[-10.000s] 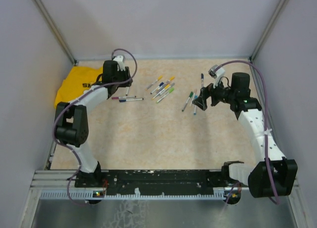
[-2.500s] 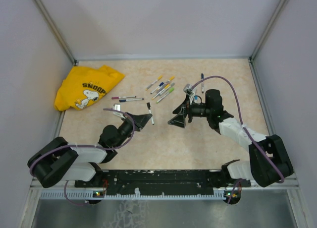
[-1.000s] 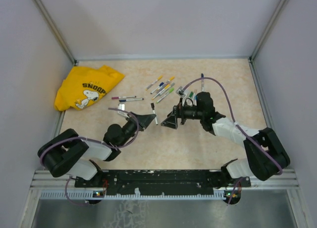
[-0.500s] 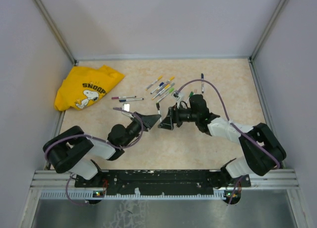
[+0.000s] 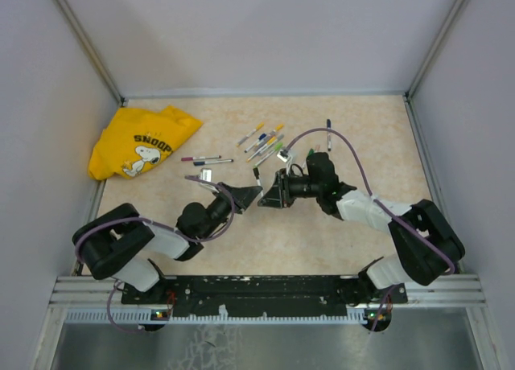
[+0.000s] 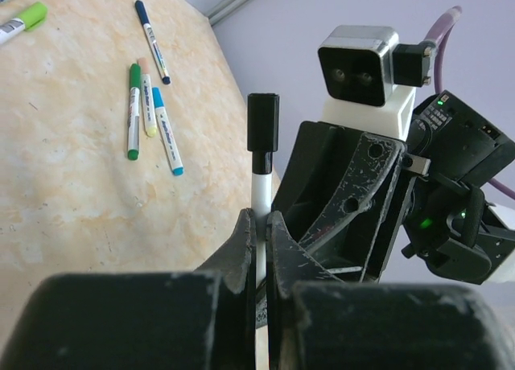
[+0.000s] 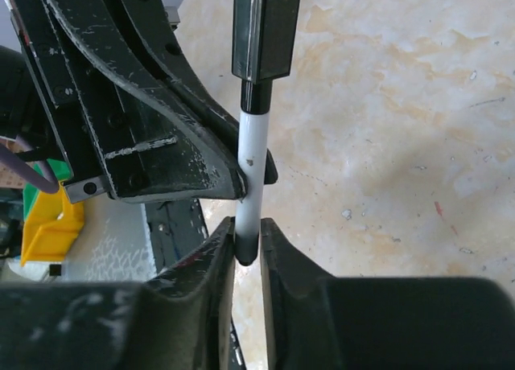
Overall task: Open the pen caps
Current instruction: Open the pen cap from the pen.
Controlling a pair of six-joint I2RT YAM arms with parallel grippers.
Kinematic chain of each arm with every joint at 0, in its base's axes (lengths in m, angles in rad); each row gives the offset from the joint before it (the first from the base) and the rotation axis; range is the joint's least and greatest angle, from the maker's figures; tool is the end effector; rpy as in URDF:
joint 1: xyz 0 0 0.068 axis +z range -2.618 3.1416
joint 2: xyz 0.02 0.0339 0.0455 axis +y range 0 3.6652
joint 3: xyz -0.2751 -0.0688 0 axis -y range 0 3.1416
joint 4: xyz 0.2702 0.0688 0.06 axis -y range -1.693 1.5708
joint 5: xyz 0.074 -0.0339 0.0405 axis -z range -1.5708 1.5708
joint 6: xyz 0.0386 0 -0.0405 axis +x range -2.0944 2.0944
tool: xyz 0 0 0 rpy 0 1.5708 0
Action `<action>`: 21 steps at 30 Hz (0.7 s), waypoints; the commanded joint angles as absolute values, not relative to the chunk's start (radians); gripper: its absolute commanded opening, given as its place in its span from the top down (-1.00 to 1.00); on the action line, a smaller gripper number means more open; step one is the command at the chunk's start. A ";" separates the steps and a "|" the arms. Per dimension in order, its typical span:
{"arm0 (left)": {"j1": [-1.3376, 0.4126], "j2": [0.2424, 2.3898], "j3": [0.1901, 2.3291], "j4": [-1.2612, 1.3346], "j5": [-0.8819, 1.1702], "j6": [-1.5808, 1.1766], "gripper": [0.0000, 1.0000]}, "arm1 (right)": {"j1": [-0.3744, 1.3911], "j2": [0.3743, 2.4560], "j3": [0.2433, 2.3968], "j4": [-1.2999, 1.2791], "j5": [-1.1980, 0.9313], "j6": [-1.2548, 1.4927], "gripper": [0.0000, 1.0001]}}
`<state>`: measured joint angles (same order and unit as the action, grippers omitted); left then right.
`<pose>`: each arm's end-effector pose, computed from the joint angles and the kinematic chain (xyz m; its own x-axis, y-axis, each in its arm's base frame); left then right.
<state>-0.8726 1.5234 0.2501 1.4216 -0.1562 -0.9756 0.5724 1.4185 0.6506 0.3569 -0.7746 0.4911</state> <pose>0.1682 -0.1910 0.1641 -0.4914 -0.6869 -0.5355 0.4474 0.3284 -0.8318 0.2438 0.1892 0.2003 -0.7329 -0.0713 -0.6766 -0.6583 0.3256 0.6787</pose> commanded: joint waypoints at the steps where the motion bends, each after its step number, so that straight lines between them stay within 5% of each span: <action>1: -0.884 1.521 0.263 1.507 -0.159 -0.960 0.93 | 0.575 1.405 0.701 0.395 -0.783 0.488 0.74; 4: -0.884 1.509 0.252 1.519 -0.164 -0.947 0.86 | 0.575 1.410 0.707 0.389 -0.794 0.487 1.00; 14: -0.884 1.458 0.197 1.559 -0.199 -0.896 0.21 | 0.576 1.411 0.724 0.371 -0.832 0.483 1.00; 21: -0.884 1.440 0.145 1.648 -0.183 -0.817 -0.44 | 0.572 1.411 0.732 0.365 -0.857 0.477 1.00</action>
